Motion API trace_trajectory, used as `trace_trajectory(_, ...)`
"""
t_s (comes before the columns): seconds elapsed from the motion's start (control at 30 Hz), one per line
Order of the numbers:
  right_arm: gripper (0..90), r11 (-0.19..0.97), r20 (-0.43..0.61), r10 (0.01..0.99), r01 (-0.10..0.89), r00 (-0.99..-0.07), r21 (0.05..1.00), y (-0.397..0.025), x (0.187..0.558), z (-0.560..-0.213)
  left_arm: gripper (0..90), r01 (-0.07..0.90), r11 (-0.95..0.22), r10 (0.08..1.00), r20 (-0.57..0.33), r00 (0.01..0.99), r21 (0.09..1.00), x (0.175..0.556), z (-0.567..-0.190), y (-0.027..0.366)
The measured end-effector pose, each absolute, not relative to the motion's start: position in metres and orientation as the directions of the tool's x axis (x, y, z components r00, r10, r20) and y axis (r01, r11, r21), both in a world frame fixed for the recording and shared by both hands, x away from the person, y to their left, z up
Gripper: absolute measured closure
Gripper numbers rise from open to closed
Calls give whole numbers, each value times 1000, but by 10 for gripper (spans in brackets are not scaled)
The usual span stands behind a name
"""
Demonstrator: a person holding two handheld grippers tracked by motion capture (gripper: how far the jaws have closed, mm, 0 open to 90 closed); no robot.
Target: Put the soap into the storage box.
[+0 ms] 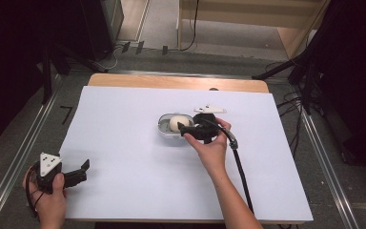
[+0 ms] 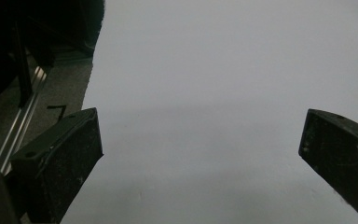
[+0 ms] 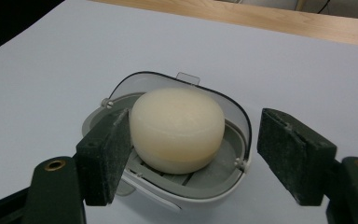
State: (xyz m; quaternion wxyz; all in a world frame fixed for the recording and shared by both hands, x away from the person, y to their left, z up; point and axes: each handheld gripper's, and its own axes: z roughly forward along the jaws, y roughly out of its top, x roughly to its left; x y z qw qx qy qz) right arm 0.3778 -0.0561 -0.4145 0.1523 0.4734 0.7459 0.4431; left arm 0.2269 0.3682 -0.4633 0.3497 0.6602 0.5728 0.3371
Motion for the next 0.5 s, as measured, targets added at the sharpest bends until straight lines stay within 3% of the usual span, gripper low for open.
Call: trace_trajectory(0.5, 268, 143, 189, 861, 581, -473, 801, -90, 372, -420, 0, 519, -98, 992, 43, 116, 849, 227, -463, 368)
